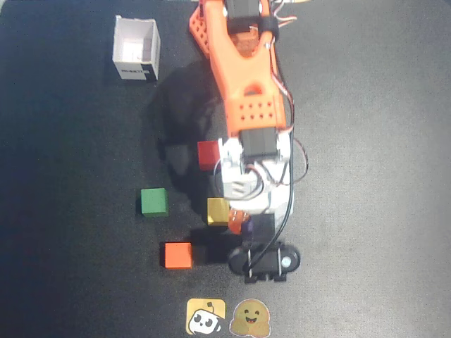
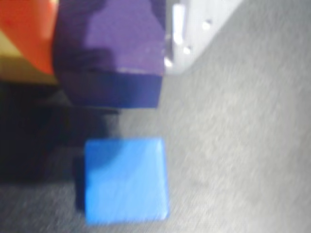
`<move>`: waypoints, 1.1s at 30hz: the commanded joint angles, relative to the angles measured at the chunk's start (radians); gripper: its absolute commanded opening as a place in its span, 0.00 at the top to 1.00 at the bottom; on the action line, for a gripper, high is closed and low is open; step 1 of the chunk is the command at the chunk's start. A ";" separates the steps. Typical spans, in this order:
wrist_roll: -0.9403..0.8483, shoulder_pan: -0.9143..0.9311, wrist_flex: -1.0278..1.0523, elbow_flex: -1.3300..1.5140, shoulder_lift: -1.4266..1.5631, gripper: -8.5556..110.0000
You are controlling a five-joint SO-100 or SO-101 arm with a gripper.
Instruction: Put the purple cube on top of the blue cube.
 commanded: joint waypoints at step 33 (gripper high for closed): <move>0.009 -0.011 0.025 -0.390 -0.273 0.86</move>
